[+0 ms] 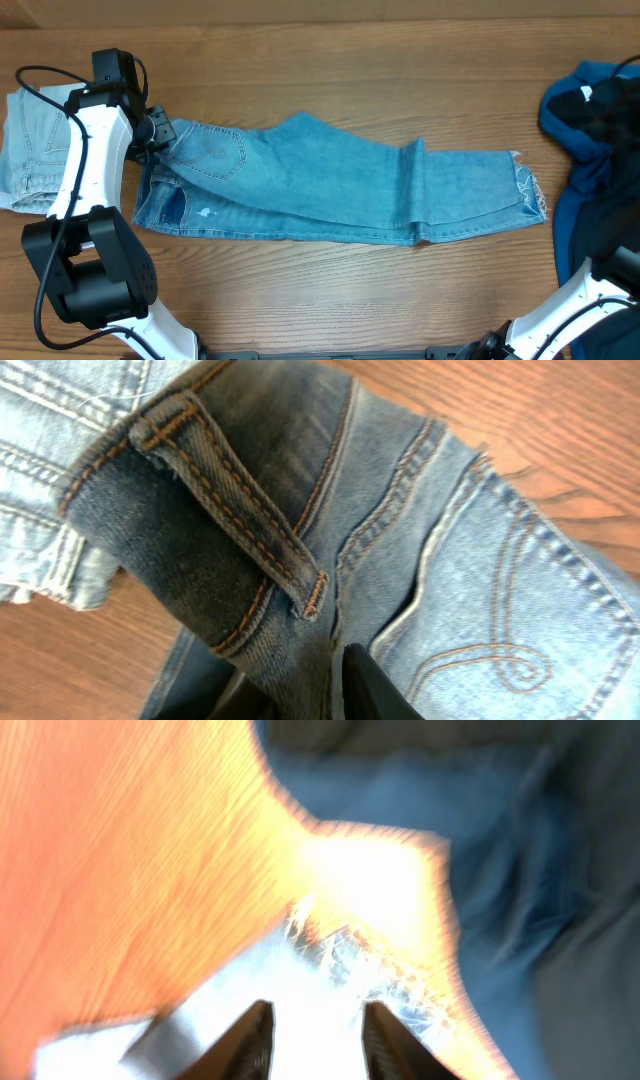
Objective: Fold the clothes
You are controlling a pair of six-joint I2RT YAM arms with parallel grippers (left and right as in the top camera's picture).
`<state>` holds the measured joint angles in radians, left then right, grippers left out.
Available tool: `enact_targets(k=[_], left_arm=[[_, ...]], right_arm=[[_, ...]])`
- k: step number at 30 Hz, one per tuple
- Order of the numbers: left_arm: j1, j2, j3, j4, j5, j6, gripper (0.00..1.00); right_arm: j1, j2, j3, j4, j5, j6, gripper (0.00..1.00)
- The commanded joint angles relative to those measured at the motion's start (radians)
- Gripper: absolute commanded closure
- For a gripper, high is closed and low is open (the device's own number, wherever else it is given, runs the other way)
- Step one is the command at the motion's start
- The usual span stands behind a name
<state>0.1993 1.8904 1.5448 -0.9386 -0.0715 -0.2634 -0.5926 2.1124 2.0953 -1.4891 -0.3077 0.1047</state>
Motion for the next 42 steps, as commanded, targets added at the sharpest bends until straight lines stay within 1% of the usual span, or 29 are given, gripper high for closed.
enact_targets(k=[1,5,6,8,9,11,13,15,19,21,24,26,29,31,33,38,42], left_arm=[[0.01,-0.005,-0.007,0.015,0.053,-0.014,0.79],[0.01,-0.005,-0.007,0.021,0.053,-0.014,0.78],[0.01,-0.005,-0.007,0.02,0.053,-0.014,0.78],[0.01,-0.005,-0.007,0.021,0.054,-0.014,0.78],[0.01,-0.005,-0.007,0.023,0.053,-0.014,0.78],[0.01,-0.005,-0.007,0.026,0.053,-0.014,0.77],[0.01,-0.005,-0.007,0.028,0.053,-0.013,0.76],[0.01,-0.005,-0.007,0.03,0.053,-0.013,0.75],[0.01,-0.005,-0.007,0.034,0.053,-0.013,0.73],[0.01,-0.005,-0.007,0.034,0.053,-0.013,0.73],[0.01,-0.005,-0.007,0.025,0.053,-0.013,0.7],[0.01,-0.005,-0.007,0.024,0.053,-0.013,0.7],[0.01,-0.005,-0.007,0.028,0.053,-0.013,0.69],[0.01,-0.005,-0.007,0.029,0.053,-0.013,0.69],[0.01,-0.005,-0.007,0.031,0.053,-0.013,0.69],[0.01,-0.005,-0.007,0.04,0.053,-0.013,0.68],[0.01,-0.005,-0.007,0.04,0.053,-0.013,0.67]], right_arm=[[0.072,-0.01,0.003,-0.095,-0.042,0.051,0.6],[0.14,-0.01,-0.004,-0.18,-0.041,0.08,0.55],[0.151,-0.01,-0.004,-0.191,-0.027,0.106,0.54],[0.177,-0.01,-0.01,-0.187,0.133,0.269,0.53],[0.181,-0.01,-0.016,-0.182,0.169,0.321,0.52],[0.185,-0.01,-0.034,-0.194,0.169,0.322,0.49],[0.19,-0.035,-0.054,-0.205,0.188,0.32,0.49],[0.19,-0.1,-0.063,-0.205,0.195,0.327,0.46],[0.19,-0.347,-0.101,-0.193,0.292,0.354,0.39],[0.19,-0.45,-0.15,-0.163,0.291,0.362,0.39],[0.192,-0.518,-0.273,-0.131,0.285,0.364,0.42],[0.192,-0.541,-0.447,-0.065,0.284,0.364,0.48],[0.192,-0.543,-0.651,0.08,0.258,0.36,0.49],[0.192,-0.543,-0.787,0.23,0.216,0.359,0.5],[0.192,-0.543,-0.867,0.307,0.172,0.357,0.53],[0.193,-0.542,-1.067,0.496,0.146,0.361,0.53],[0.193,-0.542,-1.143,0.652,0.137,0.368,0.52]])
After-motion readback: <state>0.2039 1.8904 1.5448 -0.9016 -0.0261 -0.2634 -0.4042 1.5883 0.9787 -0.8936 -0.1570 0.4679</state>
